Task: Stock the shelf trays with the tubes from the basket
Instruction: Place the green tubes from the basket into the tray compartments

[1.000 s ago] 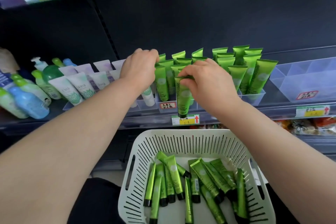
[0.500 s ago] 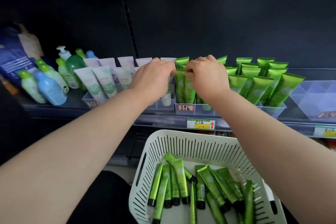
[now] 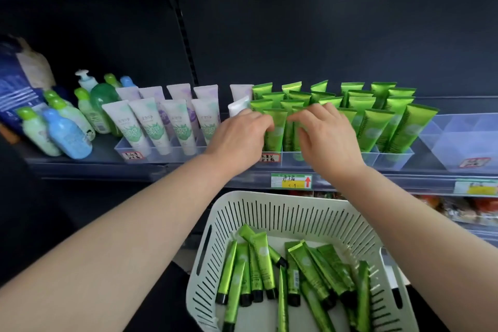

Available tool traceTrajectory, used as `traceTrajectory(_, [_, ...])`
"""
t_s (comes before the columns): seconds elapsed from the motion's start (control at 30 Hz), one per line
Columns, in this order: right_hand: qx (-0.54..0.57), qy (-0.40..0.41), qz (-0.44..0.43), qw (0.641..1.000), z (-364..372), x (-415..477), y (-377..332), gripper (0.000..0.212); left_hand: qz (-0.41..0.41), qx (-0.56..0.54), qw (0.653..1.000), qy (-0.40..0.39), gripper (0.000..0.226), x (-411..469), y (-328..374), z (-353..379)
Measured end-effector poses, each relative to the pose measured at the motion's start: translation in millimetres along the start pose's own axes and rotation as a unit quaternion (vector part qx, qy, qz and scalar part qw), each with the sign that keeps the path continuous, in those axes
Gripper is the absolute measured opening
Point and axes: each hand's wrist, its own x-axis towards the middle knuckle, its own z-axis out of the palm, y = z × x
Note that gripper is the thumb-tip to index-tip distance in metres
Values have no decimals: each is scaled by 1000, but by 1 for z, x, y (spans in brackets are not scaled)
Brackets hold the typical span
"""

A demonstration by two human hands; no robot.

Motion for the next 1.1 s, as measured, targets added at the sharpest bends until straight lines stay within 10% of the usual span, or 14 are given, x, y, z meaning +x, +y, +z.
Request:
traceTrajectory(0.43, [-125,-220,135,958,-11,-84,54,55,-72,128,973,-181,55,-24,55,42])
traceTrajectory(1.1, [-116,-217,167,955,-3,-106,52,66,-159,104,956,-224,81,-29,93,72])
